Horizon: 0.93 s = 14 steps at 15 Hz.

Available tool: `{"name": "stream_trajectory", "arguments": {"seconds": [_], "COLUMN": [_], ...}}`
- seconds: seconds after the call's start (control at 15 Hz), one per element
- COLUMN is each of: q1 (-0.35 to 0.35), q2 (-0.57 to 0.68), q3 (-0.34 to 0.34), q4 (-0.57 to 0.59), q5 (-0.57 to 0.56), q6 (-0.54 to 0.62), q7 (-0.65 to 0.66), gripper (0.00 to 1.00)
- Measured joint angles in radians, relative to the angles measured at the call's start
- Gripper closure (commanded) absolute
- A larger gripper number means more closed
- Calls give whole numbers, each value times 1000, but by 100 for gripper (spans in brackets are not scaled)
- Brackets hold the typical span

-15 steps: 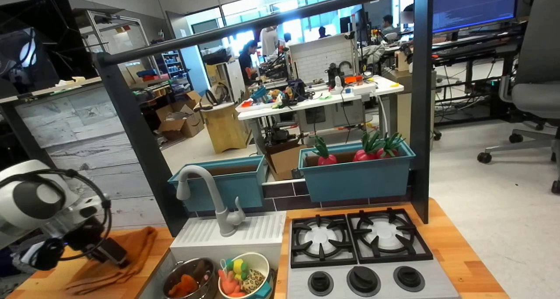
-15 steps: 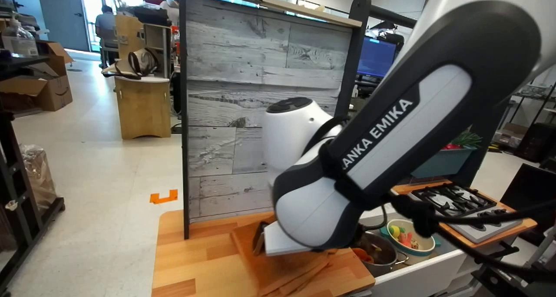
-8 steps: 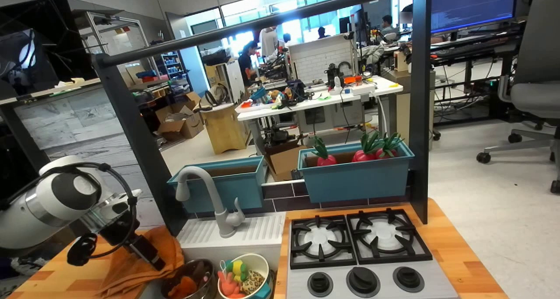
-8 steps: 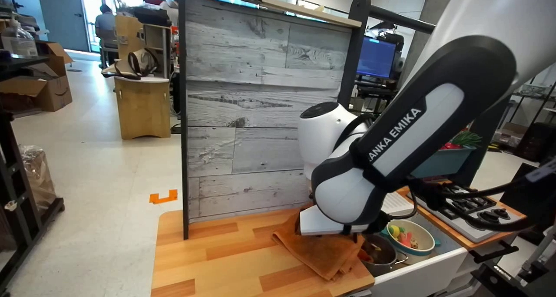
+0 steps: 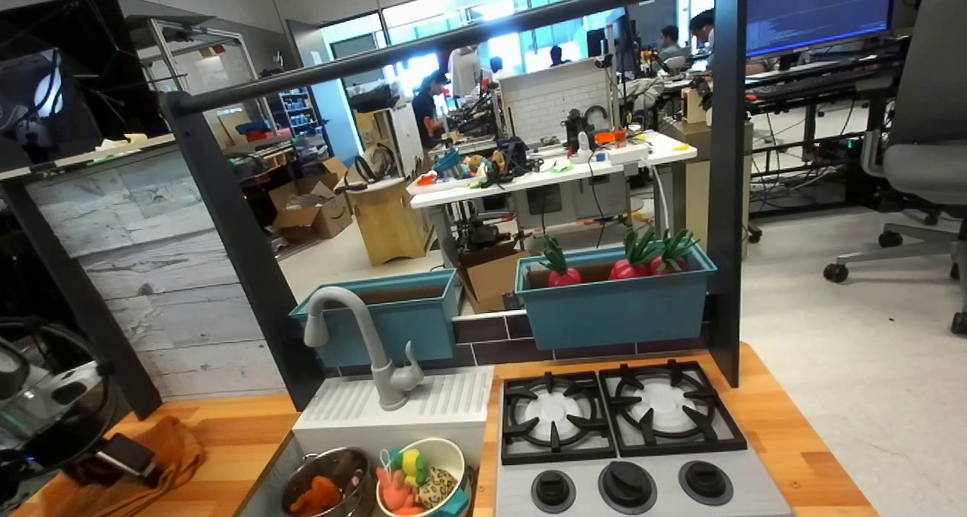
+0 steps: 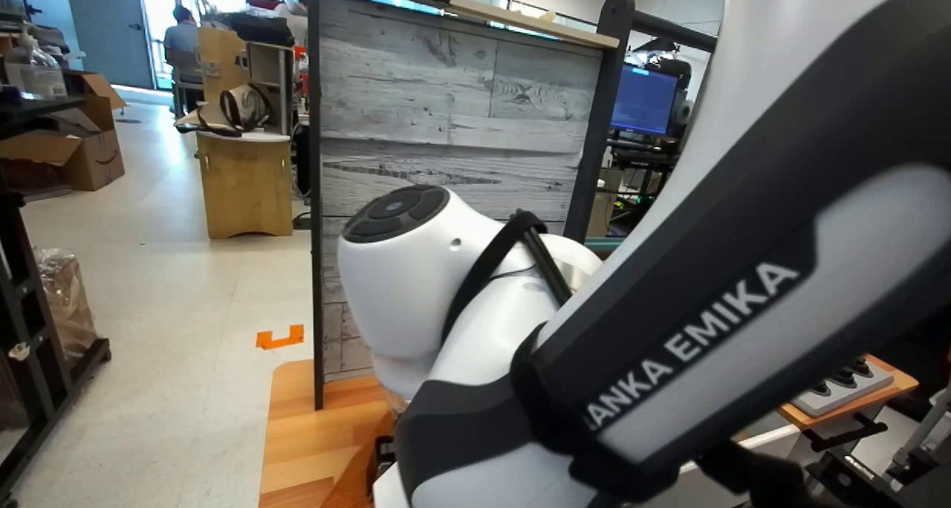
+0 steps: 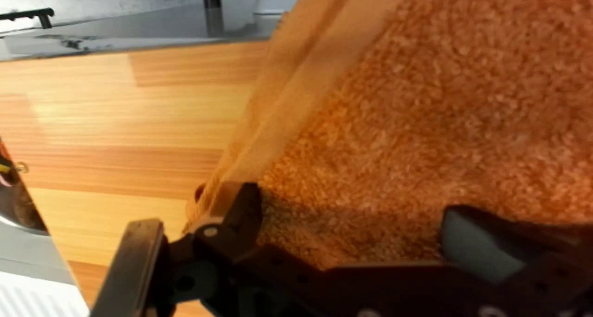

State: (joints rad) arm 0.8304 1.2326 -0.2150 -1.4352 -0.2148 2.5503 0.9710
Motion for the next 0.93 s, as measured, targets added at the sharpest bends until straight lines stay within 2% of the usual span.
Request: {"name": "stream_trajectory", "arguments": {"seconds": [0.2,0.4,0.67,0.8,0.93], "q1": [11,-56,-186,-210,-197], "q2": [30,50,69,87,101], "q3": [-4,-49,-90,-81,-61], "q4": [53,82,100,143,185], "q5": [9,18,19,5,-14], "q6": [-28,-57,-71,-98,-118], "q7": [10,63,115,114,113], "gripper": [0,0,0,0,0]}}
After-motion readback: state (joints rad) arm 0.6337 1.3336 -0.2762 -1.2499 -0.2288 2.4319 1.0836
